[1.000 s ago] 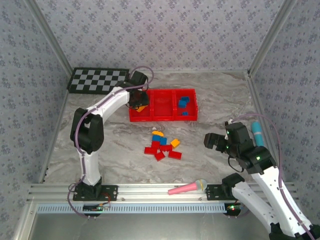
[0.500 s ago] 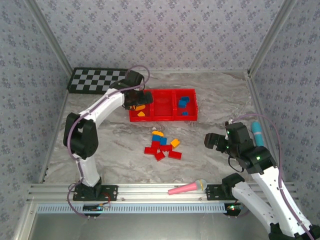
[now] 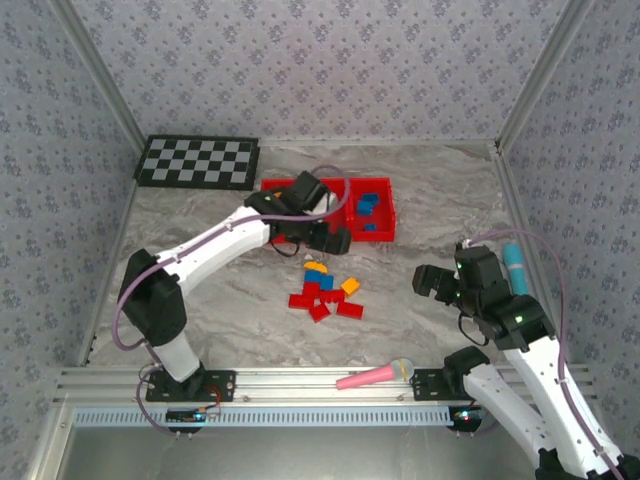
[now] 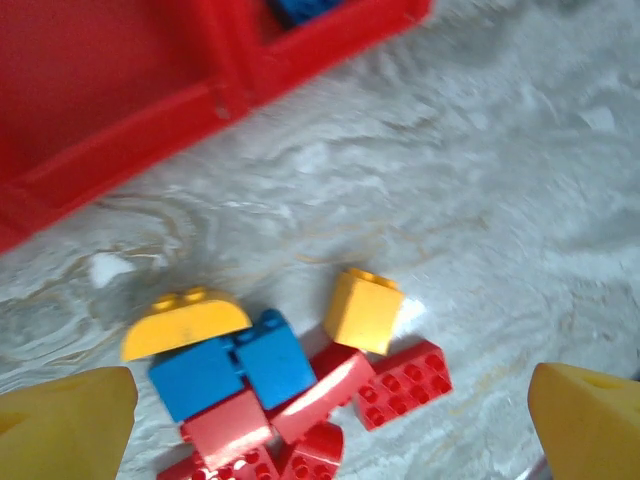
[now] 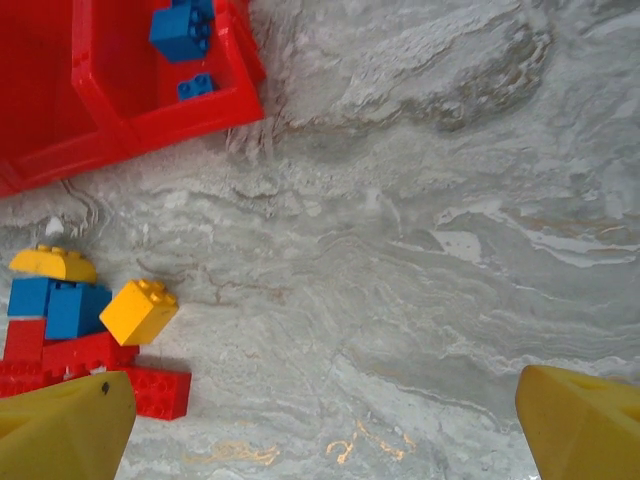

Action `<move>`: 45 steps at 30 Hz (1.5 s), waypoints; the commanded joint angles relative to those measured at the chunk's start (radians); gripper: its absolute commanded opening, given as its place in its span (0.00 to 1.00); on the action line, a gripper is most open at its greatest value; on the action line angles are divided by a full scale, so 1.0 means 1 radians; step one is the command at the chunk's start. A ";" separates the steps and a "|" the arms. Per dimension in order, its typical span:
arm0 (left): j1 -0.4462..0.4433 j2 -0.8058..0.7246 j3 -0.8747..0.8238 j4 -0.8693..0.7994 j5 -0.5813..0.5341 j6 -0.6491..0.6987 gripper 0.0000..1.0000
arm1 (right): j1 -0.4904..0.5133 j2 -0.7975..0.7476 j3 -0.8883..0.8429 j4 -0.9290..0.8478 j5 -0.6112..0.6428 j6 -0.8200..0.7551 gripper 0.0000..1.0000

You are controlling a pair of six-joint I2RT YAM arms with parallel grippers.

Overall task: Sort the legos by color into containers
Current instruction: Pick up the lego from the center of the table.

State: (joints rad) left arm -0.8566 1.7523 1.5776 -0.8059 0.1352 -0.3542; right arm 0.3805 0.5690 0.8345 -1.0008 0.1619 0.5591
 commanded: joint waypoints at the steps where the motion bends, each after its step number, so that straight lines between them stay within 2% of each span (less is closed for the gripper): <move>1: -0.067 0.098 0.118 -0.154 -0.021 0.128 1.00 | -0.011 -0.052 -0.001 -0.030 0.080 0.040 1.00; 5: -0.151 0.206 0.243 -0.250 -0.123 0.173 1.00 | -0.019 -0.115 -0.008 -0.047 0.117 0.054 1.00; 8: -0.174 0.258 0.291 -0.266 -0.131 0.170 1.00 | -0.021 -0.130 -0.006 -0.056 0.115 0.059 1.00; 16: -0.176 0.401 0.367 -0.325 -0.147 0.157 0.87 | -0.022 -0.129 -0.010 -0.048 0.118 0.056 1.00; 25: -0.174 0.494 0.415 -0.322 -0.144 0.156 0.83 | -0.023 -0.129 -0.015 -0.043 0.122 0.058 1.00; 29: -0.168 0.516 0.415 -0.320 -0.149 0.142 0.79 | -0.023 -0.128 -0.017 -0.042 0.123 0.056 1.00; 37: -0.140 0.546 0.402 -0.321 -0.114 0.101 0.63 | -0.023 -0.128 -0.018 -0.044 0.134 0.056 1.00; 42: -0.140 0.557 0.403 -0.319 -0.105 0.095 0.62 | -0.024 -0.127 -0.017 -0.047 0.137 0.061 1.00; 45: -0.137 0.568 0.402 -0.317 -0.102 0.078 0.56 | -0.022 -0.128 -0.017 -0.047 0.137 0.062 1.00</move>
State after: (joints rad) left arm -0.9947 2.2967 1.9648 -1.1034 0.0147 -0.2581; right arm 0.3618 0.4450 0.8215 -1.0260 0.2737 0.6052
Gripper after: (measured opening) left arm 0.573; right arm 0.996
